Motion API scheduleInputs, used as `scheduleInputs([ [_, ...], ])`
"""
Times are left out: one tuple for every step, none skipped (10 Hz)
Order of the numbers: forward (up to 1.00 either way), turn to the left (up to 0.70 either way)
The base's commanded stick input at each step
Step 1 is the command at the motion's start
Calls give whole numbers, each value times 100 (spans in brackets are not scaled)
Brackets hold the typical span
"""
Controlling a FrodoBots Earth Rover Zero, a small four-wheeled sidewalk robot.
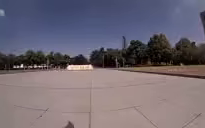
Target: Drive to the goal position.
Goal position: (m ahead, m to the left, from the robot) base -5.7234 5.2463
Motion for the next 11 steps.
scheduleInputs([
  [70, 35],
  [70, 35],
  [70, 35],
  [70, 35],
  [70, 35],
  [70, 35],
  [70, 35],
  [70, 35],
  [70, 35],
  [70, 35],
  [70, 35],
])
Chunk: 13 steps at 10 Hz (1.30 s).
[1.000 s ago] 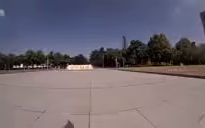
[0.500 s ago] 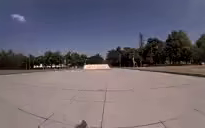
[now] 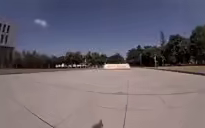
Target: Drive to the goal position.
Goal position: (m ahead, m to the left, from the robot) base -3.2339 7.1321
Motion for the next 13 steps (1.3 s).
scheduleInputs([
  [70, 35],
  [70, 35],
  [70, 35],
  [70, 35],
  [70, 35],
  [70, 35],
  [70, 35],
  [70, 35],
  [70, 35],
  [70, 35],
  [70, 35],
  [70, 35],
  [70, 35],
])
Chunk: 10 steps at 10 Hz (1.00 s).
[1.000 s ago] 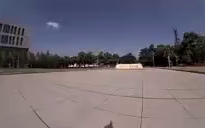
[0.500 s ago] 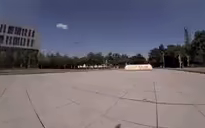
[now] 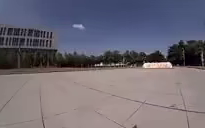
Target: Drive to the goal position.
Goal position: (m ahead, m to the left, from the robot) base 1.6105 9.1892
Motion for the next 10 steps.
scheduleInputs([
  [70, 35],
  [70, 35],
  [70, 35],
  [70, 35],
  [70, 35],
  [70, 35],
  [70, 35],
  [70, 35],
  [70, 35],
  [70, 35],
])
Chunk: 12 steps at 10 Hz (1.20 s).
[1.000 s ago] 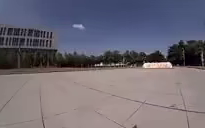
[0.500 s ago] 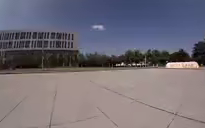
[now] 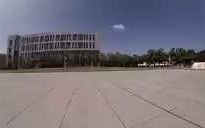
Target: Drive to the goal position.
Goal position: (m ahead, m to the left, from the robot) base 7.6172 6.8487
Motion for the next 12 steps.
scheduleInputs([
  [70, 35],
  [70, 35],
  [70, 35],
  [70, 35],
  [70, 35],
  [70, 35],
  [70, 15],
  [70, 0],
  [70, 0],
  [70, 0],
  [70, 0],
  [70, 0],
])
